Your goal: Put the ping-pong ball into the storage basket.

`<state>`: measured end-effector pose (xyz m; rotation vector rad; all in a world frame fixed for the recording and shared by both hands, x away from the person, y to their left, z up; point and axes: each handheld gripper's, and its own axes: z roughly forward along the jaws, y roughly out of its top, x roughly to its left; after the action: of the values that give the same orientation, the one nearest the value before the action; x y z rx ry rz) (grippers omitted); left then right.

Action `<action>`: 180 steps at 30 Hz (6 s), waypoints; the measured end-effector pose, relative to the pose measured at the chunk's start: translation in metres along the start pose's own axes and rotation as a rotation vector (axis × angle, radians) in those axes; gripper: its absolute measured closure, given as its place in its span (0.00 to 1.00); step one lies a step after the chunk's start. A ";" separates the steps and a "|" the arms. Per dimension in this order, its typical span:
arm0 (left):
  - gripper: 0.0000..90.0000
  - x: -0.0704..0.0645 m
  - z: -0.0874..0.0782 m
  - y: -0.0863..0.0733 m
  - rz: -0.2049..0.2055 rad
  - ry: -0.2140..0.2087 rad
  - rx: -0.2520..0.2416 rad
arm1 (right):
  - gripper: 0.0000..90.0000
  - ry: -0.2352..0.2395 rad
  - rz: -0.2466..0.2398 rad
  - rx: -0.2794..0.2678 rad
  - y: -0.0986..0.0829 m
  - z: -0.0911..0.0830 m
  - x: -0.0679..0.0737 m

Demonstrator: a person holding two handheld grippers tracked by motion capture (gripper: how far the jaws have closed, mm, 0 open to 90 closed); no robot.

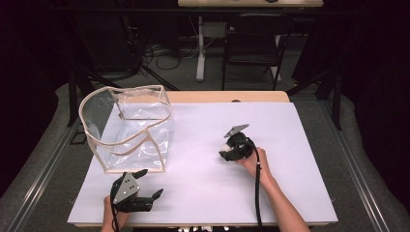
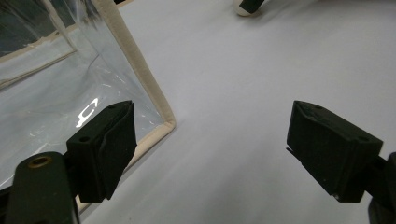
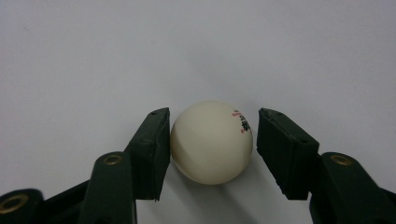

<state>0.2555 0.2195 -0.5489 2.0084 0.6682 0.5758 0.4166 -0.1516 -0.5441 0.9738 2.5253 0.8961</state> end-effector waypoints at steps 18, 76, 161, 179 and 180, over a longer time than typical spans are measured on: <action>0.18 -0.001 0.000 0.000 0.005 -0.004 0.006 | 0.57 -0.018 -0.002 -0.007 0.001 -0.004 0.001; 0.18 -0.001 0.000 0.000 0.000 -0.002 -0.006 | 0.57 -0.058 -0.035 -0.084 0.021 -0.057 0.008; 0.18 0.001 -0.001 0.000 -0.004 0.004 -0.005 | 0.57 -0.049 -0.070 -0.110 0.074 -0.105 -0.004; 0.18 0.001 0.000 0.000 -0.005 0.004 -0.006 | 0.57 -0.055 -0.066 -0.116 0.083 -0.112 -0.009; 0.18 0.001 0.000 0.000 -0.005 0.005 -0.006 | 0.57 -0.058 -0.069 -0.117 0.084 -0.112 -0.010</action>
<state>0.2561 0.2205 -0.5487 1.9998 0.6739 0.5787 0.4140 -0.1596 -0.4041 0.8590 2.4127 0.9694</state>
